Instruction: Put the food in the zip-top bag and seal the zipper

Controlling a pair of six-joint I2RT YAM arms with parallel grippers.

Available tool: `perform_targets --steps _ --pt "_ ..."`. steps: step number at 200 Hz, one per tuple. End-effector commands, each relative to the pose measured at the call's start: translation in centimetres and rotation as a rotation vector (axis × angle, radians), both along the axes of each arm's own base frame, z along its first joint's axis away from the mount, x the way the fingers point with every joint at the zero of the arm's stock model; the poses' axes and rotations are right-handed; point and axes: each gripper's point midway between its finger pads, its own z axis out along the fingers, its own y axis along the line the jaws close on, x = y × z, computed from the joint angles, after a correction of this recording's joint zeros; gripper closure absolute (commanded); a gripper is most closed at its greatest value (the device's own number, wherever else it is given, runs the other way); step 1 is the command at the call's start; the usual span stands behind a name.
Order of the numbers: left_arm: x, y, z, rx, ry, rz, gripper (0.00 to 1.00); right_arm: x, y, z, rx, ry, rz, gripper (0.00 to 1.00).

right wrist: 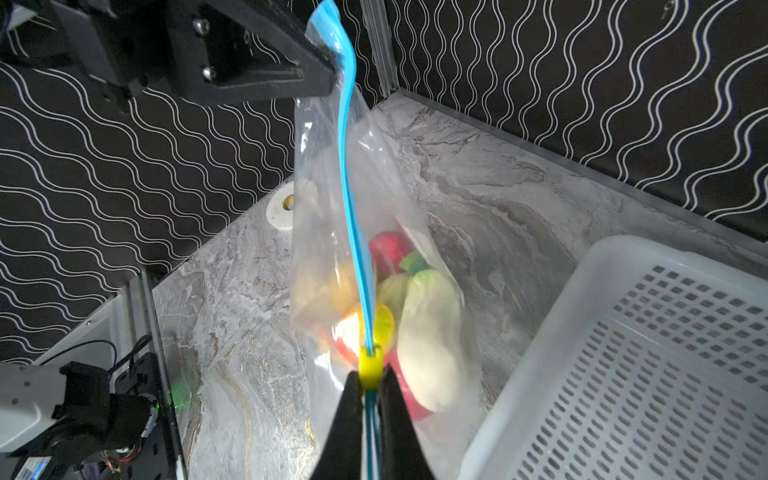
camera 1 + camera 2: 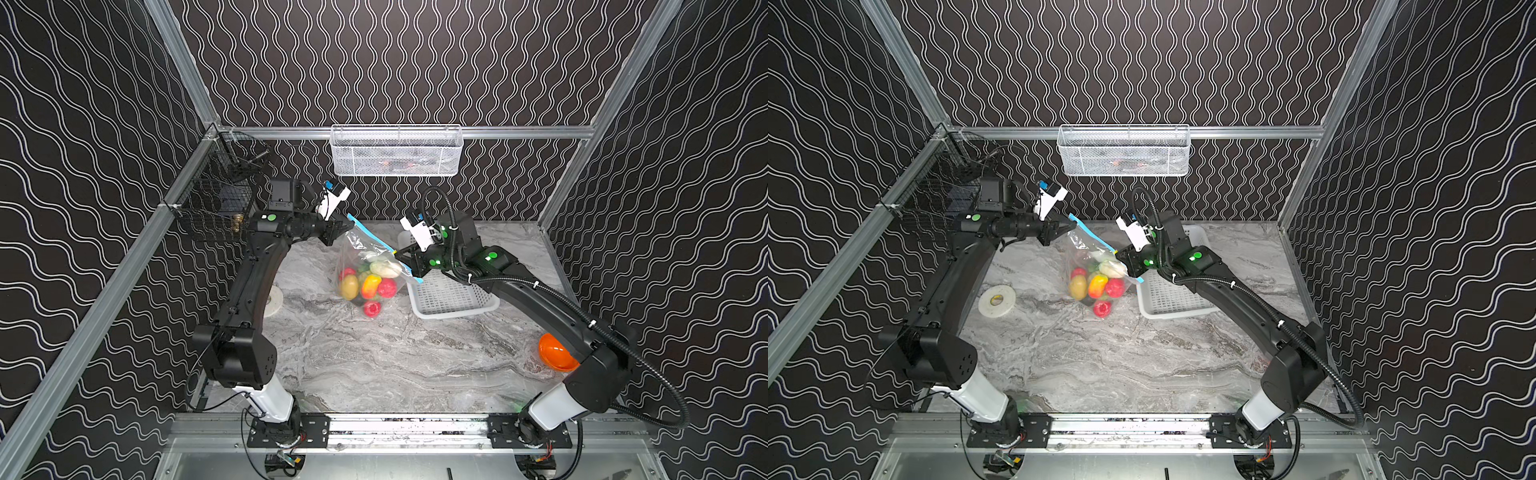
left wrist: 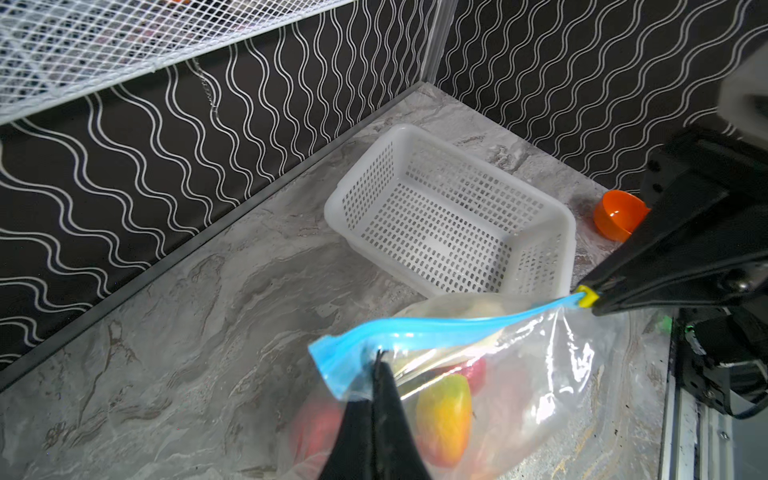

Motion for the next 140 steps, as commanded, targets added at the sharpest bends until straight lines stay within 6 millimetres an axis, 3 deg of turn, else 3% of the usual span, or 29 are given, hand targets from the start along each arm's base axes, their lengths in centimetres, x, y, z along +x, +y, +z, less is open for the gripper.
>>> perform_targets --steps 1,140 --pt "2.2 1.2 1.7 -0.004 -0.076 0.099 1.00 -0.5 -1.1 -0.8 -0.044 0.032 -0.031 0.95" --pt "3.5 2.1 2.2 -0.052 -0.039 0.203 1.00 -2.6 -5.0 -3.6 -0.143 0.122 -0.149 0.95"
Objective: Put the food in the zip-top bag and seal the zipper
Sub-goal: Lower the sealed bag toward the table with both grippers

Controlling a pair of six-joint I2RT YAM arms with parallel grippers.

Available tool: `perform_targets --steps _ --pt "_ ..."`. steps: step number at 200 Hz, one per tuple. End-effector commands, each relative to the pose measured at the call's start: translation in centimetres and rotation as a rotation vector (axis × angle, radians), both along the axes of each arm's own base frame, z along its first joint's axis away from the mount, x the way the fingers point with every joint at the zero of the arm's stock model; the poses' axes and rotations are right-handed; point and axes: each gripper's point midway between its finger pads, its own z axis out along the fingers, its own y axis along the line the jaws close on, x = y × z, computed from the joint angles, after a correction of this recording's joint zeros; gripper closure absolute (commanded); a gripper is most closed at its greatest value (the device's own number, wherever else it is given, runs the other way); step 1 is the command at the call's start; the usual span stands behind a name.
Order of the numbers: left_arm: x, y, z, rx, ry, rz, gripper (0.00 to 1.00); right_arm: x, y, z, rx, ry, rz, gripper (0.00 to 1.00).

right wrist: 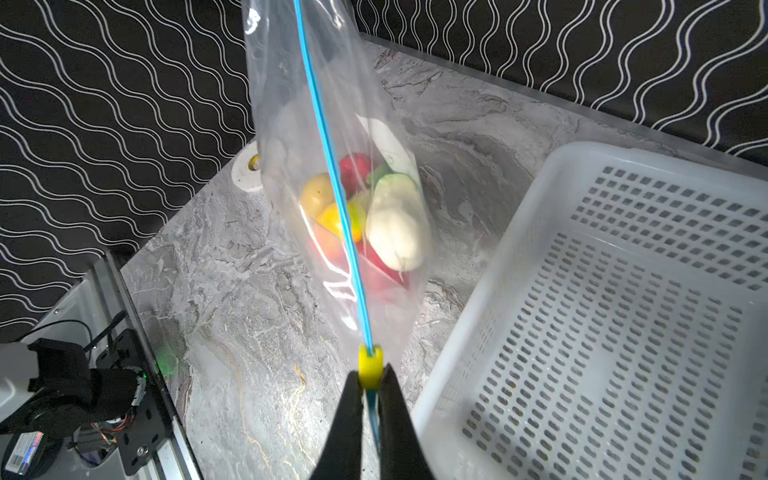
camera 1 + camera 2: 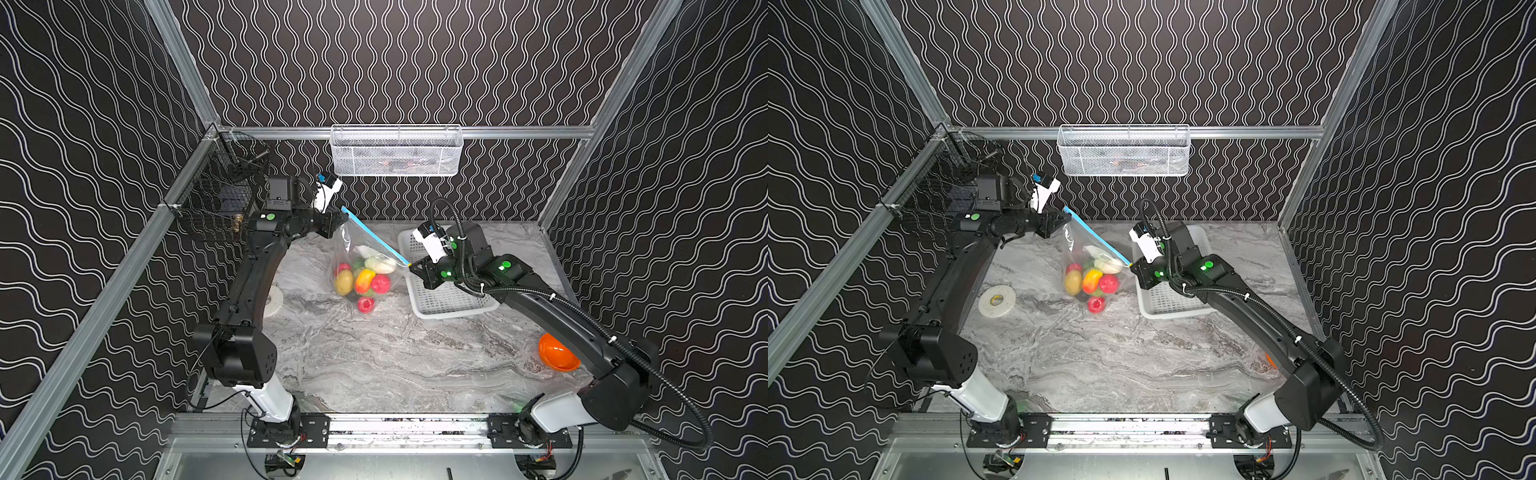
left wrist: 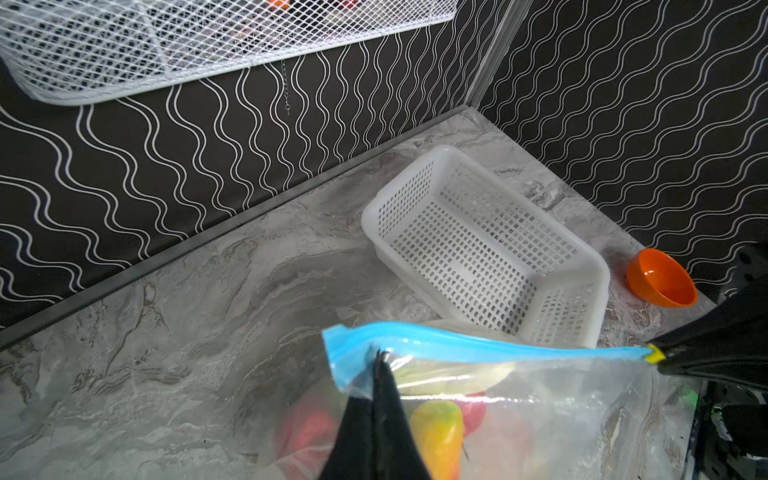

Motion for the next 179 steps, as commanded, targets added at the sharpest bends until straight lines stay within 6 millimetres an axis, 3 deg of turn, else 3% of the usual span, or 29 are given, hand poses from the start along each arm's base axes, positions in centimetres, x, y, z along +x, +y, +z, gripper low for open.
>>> perform_targets --steps 1,29,108,149,179 --pt "1.4 0.8 1.6 0.000 -0.073 0.051 1.00 -0.4 -1.2 -1.0 -0.040 0.041 -0.048 0.95" --pt "1.6 1.3 1.5 0.002 -0.065 0.096 1.00 0.3 -1.5 -0.7 -0.049 0.042 -0.092 0.95" --pt "0.2 1.3 3.1 -0.077 -0.015 0.140 1.00 1.3 0.0 4.9 0.112 -0.026 -0.109 1.00" --pt "-1.4 1.9 4.6 -0.121 0.009 0.207 1.00 0.6 1.0 8.3 0.212 -0.047 -0.067 1.00" --pt "-3.2 2.5 5.7 -0.150 -0.001 0.255 1.00 -0.2 1.4 9.3 0.239 -0.050 -0.051 1.00"
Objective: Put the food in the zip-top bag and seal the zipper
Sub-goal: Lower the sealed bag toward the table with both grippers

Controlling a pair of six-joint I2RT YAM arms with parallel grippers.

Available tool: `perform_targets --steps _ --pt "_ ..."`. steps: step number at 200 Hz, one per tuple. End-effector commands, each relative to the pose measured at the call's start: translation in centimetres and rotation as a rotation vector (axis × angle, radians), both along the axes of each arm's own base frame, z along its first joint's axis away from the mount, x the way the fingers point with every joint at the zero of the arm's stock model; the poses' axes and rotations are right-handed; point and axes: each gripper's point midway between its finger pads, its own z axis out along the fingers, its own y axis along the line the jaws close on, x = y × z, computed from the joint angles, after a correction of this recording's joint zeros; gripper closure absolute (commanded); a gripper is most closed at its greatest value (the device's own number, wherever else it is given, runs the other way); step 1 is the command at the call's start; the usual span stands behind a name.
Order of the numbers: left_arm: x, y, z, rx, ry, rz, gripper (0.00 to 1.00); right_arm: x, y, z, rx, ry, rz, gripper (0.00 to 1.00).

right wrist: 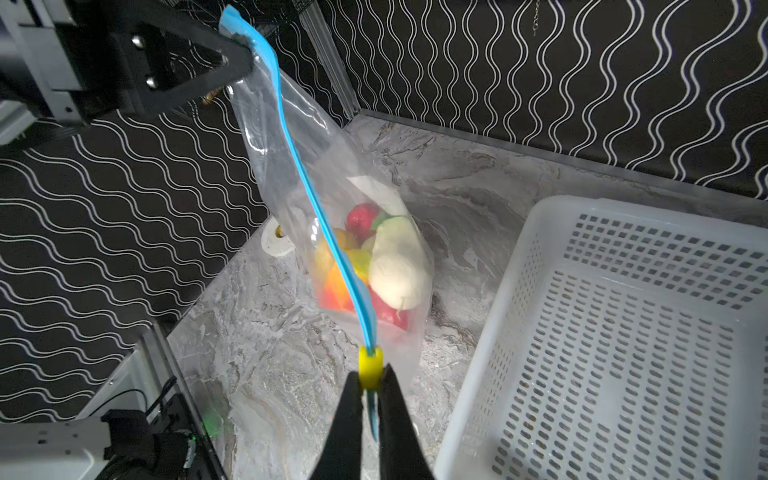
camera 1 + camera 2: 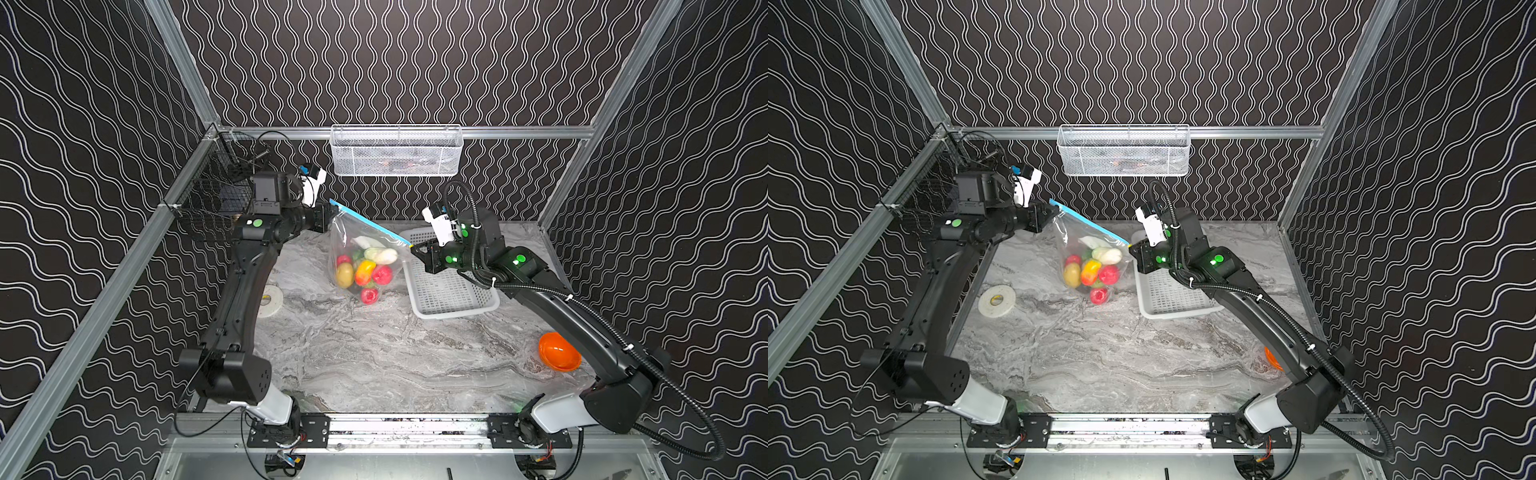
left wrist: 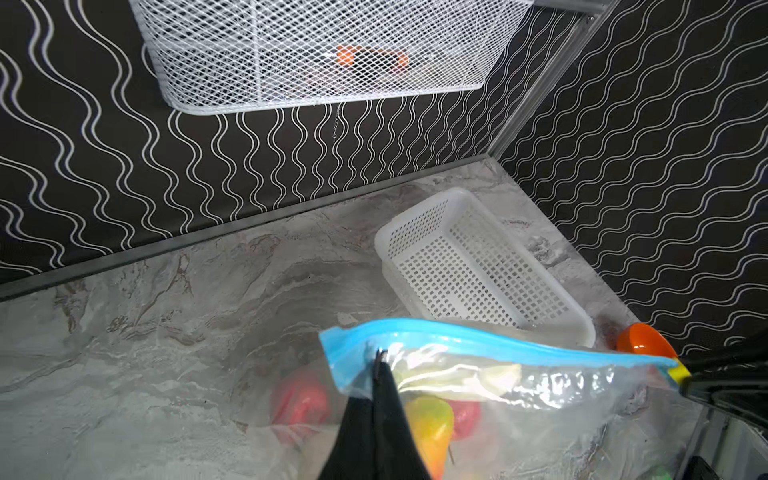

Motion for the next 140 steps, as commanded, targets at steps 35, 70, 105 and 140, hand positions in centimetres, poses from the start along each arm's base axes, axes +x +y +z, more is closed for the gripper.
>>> perform_targets --steps 35,70,105,140 --pt "-2.8 1.1 1.0 -0.080 0.047 0.108 1.00 -2.3 1.6 2.2 0.080 -0.016 0.047 1.00" --pt "-6.2 1.4 -0.4 -0.103 0.118 0.132 1.00 -4.5 2.8 2.0 0.081 -0.014 0.062 1.00" --pt "-10.8 1.9 -2.2 -0.087 0.187 0.143 1.00 -7.0 3.7 1.3 0.103 0.002 0.084 1.00" --pt "-13.5 3.0 -3.5 -0.045 0.248 0.198 1.00 -7.9 4.0 -0.5 0.086 0.038 0.060 1.00"
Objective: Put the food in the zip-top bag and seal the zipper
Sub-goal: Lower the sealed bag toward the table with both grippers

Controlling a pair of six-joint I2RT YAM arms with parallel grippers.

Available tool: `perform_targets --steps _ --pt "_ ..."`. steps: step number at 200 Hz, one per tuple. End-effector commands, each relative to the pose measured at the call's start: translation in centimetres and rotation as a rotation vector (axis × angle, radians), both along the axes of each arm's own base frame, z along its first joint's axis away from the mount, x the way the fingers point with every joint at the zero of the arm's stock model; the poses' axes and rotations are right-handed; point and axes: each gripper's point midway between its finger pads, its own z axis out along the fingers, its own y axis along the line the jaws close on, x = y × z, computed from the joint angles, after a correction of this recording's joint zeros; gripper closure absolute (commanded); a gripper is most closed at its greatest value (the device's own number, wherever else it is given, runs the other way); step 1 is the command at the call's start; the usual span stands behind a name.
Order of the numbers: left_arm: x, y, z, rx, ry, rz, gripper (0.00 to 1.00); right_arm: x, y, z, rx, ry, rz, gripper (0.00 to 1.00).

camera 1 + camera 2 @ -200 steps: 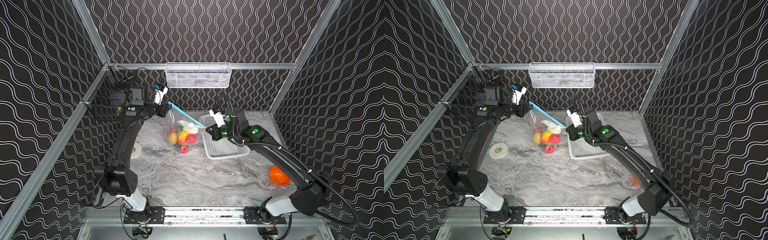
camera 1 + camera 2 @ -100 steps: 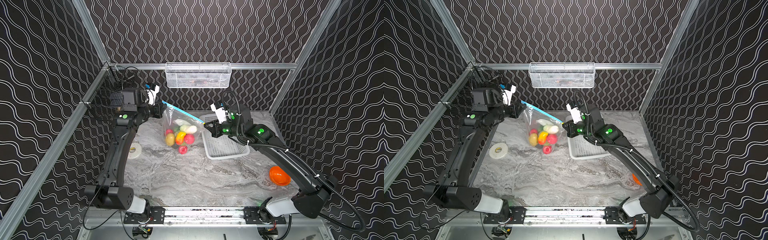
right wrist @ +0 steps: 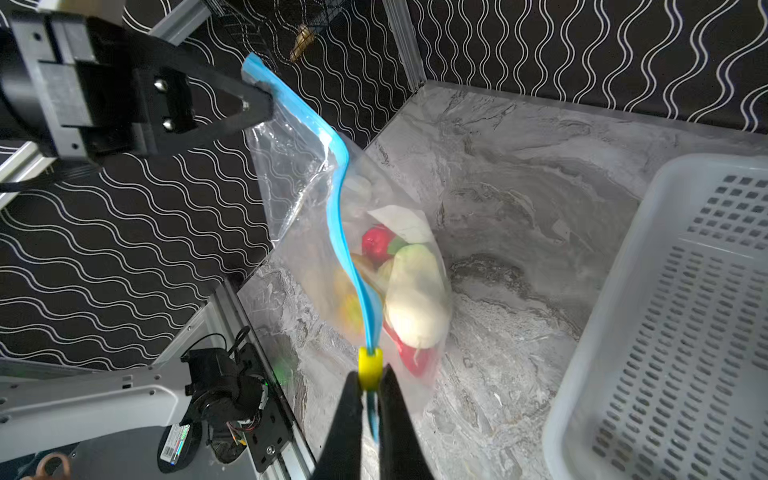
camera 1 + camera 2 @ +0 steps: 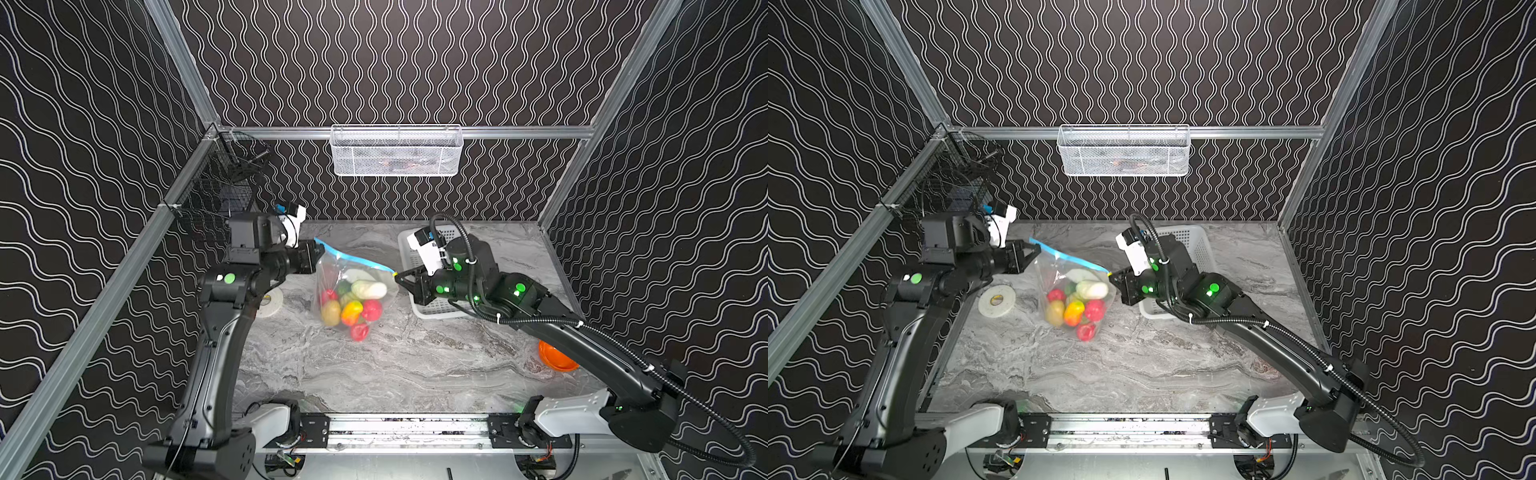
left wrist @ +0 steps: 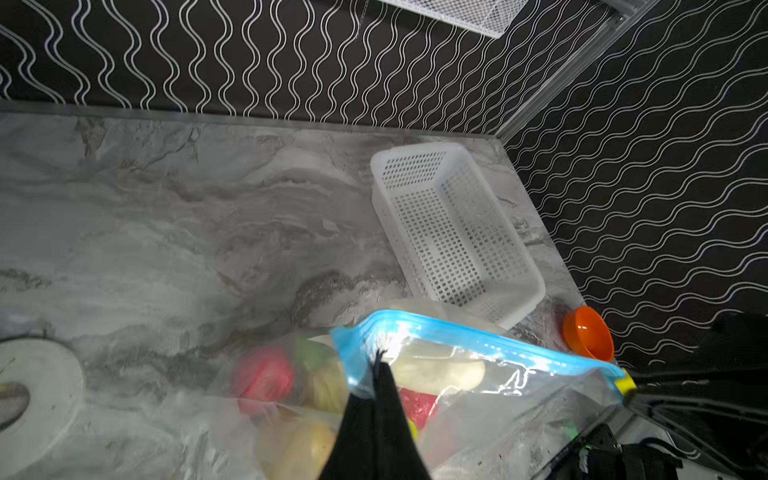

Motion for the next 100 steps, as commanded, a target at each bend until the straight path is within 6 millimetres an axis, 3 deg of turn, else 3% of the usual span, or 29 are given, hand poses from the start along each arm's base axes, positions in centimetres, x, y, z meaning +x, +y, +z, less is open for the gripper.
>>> perform_targets --steps 1,25,52,81,100 --pt "-1.5 0.8 -1.3 0.013 0.068 0.045 1.00 0.6 0.2 0.4 0.038 -0.004 -0.056 1.00" --pt "-1.5 1.1 -3.1 0.015 0.113 0.074 1.00 1.5 0.7 -1.5 -0.002 0.028 -0.087 1.00" --pt "0.2 2.0 -6.2 0.062 0.172 0.117 1.00 3.8 1.3 -3.7 -0.096 0.035 -0.140 1.00" --pt "3.7 2.5 -9.1 0.108 0.166 0.138 1.00 7.4 2.2 -6.1 -0.153 0.039 -0.165 1.00" --pt "6.7 2.8 -10.6 0.131 0.144 0.161 1.00 10.7 2.0 -7.7 -0.168 0.052 -0.207 1.00"
